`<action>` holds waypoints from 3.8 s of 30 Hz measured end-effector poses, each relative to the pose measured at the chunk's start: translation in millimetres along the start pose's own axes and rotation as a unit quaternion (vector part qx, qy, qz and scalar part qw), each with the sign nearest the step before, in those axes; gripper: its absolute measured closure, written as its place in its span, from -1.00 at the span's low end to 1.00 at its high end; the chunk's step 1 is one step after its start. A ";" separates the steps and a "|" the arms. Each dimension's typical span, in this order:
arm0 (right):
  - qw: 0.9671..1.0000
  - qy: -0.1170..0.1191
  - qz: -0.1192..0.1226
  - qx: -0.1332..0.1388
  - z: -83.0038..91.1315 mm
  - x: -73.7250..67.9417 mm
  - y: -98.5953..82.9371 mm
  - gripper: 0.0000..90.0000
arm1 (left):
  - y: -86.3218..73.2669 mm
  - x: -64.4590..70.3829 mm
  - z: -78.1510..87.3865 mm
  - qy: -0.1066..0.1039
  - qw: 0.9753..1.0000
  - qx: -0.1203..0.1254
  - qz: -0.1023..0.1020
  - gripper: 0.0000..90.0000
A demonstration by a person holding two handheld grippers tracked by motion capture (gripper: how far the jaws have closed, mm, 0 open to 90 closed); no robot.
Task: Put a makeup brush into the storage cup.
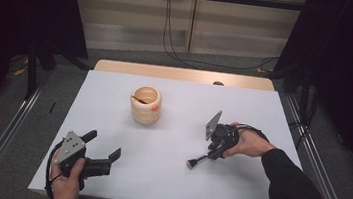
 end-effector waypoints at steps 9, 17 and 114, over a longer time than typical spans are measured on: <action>1.000 -0.001 -0.010 -0.007 -0.2 0.0 2.5 0.76 | -1.1 0.5 -0.4 0.000 1.000 -0.006 -0.005 -0.97; 0.998 0.009 -0.059 0.015 1.0 1.6 -2.5 0.76 | -0.8 -1.2 0.3 0.009 1.000 0.001 0.006 -0.98; 0.833 -0.119 -0.196 0.503 80.4 -42.4 -35.9 0.76 | 11.9 13.9 -1.4 -0.023 0.999 0.023 0.007 -0.96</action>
Point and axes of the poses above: each handheld gripper's, and its own axes: z roughly backward along the jaws, y roughly out of its top, x roughly to its right, the point moved 4 cm from there along -z, roughly forward along the jaws, and after that the axes turned 1 degree about -z, right-handed, at the moved point
